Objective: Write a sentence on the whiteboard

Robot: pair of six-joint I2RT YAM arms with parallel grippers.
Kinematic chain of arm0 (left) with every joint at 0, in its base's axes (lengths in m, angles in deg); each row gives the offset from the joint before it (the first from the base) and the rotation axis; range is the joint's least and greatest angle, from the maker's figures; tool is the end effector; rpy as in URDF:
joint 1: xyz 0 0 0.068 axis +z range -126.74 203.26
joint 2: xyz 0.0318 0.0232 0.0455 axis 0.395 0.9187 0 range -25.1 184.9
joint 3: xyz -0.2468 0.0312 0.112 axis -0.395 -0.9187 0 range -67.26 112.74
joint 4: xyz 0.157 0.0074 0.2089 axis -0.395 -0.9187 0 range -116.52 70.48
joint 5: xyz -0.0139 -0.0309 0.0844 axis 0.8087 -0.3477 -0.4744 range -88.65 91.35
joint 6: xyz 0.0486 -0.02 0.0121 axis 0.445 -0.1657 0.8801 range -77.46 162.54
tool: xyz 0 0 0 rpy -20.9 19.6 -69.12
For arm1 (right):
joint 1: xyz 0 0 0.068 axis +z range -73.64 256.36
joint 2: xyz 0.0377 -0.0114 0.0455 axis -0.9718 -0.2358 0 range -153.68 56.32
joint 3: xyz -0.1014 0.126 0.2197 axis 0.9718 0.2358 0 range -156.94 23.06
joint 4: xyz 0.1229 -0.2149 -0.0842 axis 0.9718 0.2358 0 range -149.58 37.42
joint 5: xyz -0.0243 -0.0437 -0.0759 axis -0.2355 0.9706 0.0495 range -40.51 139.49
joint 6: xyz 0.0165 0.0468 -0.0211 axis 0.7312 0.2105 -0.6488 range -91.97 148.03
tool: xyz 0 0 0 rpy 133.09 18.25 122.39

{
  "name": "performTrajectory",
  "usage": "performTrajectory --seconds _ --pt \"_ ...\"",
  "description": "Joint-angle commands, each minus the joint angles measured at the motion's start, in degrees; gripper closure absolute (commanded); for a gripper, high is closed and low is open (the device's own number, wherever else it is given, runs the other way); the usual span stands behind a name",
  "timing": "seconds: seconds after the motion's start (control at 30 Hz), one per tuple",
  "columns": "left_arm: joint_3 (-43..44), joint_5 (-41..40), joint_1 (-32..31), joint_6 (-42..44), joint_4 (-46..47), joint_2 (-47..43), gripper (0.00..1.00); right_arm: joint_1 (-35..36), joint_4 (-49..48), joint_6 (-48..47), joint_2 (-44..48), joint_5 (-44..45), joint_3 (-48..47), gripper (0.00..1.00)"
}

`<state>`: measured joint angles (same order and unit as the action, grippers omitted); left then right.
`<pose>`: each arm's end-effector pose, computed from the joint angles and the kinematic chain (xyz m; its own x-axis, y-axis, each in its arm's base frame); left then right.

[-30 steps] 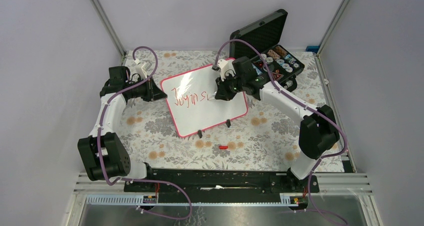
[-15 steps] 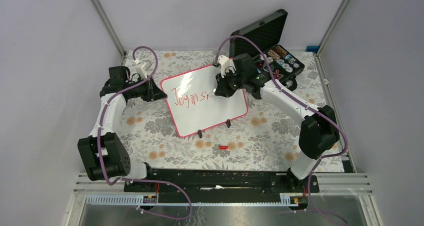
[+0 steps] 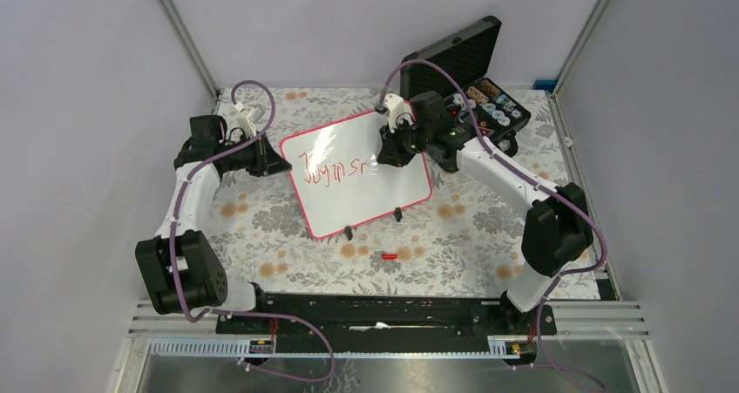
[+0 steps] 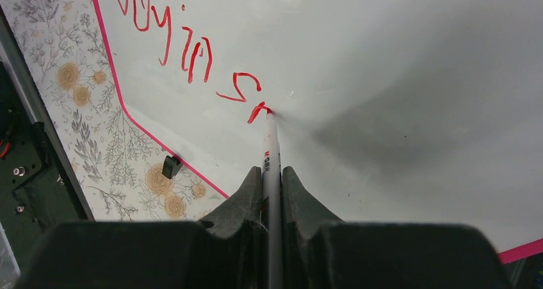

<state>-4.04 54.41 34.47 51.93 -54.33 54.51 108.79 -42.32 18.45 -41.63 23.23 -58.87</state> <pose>0.2843 0.0273 0.2873 -0.6932 -0.0375 -0.7198 0.4941 0.7024 -0.5124 0.3268 0.2262 0.3069 -0.3247 -0.3831 -0.8648 -0.8591 0.5018 0.1002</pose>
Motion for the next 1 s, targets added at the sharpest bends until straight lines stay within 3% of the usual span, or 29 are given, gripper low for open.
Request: performTrajectory --seconds 0.0,0.3,0.97 --pt "0.9 -1.1 -0.3 1.4 2.7 -0.5 1.0 -0.9 -1.7 -0.5 1.4 0.9 1.3 1.0" --pt "1.0 -1.1 -0.3 1.4 2.7 -0.5 1.0 -0.4 -2.0 -0.2 2.0 0.1 3.2 1.0" --pt "1.1 -1.2 -0.3 1.3 2.8 -0.4 1.0 -0.9 -1.9 0.4 0.3 1.8 -2.6 1.0"
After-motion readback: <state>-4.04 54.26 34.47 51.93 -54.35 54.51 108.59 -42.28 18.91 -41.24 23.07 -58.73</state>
